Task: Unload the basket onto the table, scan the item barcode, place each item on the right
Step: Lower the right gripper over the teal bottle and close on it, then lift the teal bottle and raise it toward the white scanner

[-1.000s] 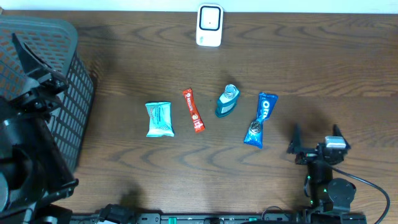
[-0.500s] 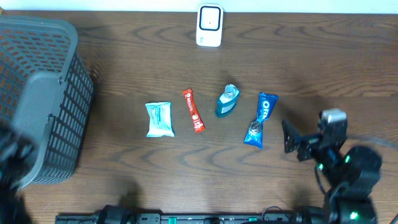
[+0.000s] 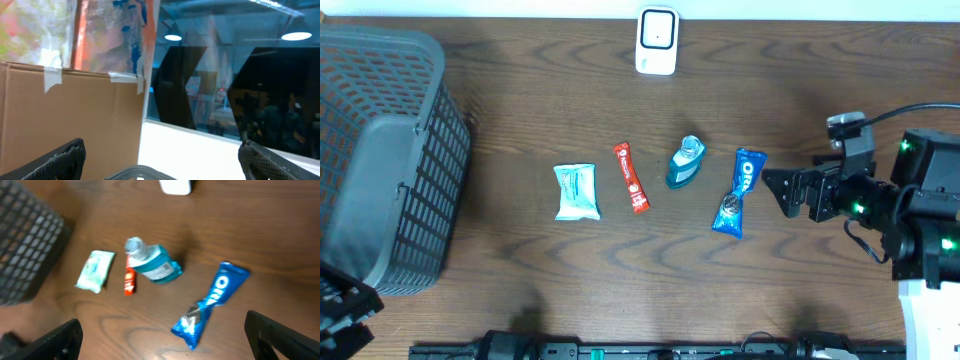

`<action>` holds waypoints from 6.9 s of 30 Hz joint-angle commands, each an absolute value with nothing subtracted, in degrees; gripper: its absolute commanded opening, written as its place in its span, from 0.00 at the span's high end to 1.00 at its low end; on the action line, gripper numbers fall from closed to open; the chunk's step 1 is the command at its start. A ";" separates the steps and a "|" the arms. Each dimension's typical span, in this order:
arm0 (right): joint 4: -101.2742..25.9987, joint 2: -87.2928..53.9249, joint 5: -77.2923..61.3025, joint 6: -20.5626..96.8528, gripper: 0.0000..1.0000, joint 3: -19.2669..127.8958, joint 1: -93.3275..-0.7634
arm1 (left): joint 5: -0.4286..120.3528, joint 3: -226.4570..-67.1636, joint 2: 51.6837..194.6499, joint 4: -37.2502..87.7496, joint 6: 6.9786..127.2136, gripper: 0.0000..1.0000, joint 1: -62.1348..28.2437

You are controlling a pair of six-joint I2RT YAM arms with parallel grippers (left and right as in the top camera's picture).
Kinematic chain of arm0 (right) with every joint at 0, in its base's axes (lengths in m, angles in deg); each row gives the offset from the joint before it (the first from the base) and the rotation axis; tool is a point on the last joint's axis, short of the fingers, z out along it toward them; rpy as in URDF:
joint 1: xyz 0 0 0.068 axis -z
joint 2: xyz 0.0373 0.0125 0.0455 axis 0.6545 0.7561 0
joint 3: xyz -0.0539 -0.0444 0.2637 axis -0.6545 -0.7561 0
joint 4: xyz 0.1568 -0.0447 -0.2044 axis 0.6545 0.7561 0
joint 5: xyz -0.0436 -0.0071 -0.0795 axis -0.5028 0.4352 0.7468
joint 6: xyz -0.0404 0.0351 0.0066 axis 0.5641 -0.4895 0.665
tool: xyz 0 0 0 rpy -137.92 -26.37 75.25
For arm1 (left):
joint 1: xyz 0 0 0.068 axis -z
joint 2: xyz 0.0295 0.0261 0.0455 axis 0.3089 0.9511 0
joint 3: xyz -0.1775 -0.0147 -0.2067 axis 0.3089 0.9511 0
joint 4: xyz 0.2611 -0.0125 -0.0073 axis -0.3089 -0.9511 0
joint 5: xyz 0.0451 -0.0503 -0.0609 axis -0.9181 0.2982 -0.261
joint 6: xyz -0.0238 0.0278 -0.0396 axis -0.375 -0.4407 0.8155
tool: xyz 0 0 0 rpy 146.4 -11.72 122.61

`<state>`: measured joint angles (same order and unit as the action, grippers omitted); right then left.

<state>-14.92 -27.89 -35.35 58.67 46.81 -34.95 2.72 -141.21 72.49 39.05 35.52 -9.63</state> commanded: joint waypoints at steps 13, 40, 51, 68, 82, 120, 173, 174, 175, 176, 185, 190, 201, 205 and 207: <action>-11.79 -12.26 -27.66 65.64 0.01 62.59 -53.53 | 7.70 -131.38 59.40 39.84 35.59 0.02 -9.74; 7.97 4.62 -12.86 81.97 0.01 83.53 -68.96 | 5.58 -120.56 51.68 41.09 37.71 0.02 -9.68; 8.03 4.81 -12.88 82.80 0.01 83.53 -70.99 | 13.04 -108.45 51.75 44.25 45.18 0.02 -9.68; 6.07 5.25 -13.56 85.40 0.01 83.50 -70.99 | 25.91 -85.55 51.75 47.23 47.24 0.02 -9.68; 7.20 10.87 -13.43 87.10 0.02 83.50 -70.99 | 28.29 -75.93 51.75 49.04 47.28 0.02 -9.68; 6.74 11.35 -14.19 91.56 0.01 83.40 -72.13 | 28.53 -67.47 52.36 55.14 45.75 0.02 -9.68; -2.17 30.84 -4.60 133.09 0.36 83.50 -66.77 | 28.75 -67.47 54.04 55.07 45.71 0.02 -9.68; -1.96 30.95 -5.32 133.07 0.41 83.48 -66.71 | 28.75 -67.47 54.04 55.07 45.71 0.02 -9.68; -1.69 31.57 -6.28 133.07 0.44 83.48 -66.66 | 28.77 -67.47 54.04 55.07 45.71 0.02 -9.68; -1.21 31.98 -7.83 133.05 0.51 83.48 -66.68 | 28.75 -67.47 54.04 55.07 45.71 0.02 -9.68; -0.99 32.42 -10.13 128.20 0.67 83.48 -66.90 | 28.77 -67.47 54.04 55.07 45.71 0.02 -9.68; -0.82 32.13 -10.15 125.49 0.70 83.53 -67.21 | 28.75 -67.47 54.04 55.07 45.71 0.02 -9.68; -1.04 26.87 -7.31 122.36 0.74 84.99 -69.26 | 28.77 -67.47 54.04 55.07 45.71 0.02 -9.68; -1.80 24.40 -4.86 119.98 0.73 85.71 -69.44 | 28.77 -67.47 54.04 55.07 45.71 0.02 -9.68; -3.05 22.67 -4.51 118.19 0.74 85.76 -69.48 | 28.75 -67.47 54.04 55.07 45.71 0.02 -9.68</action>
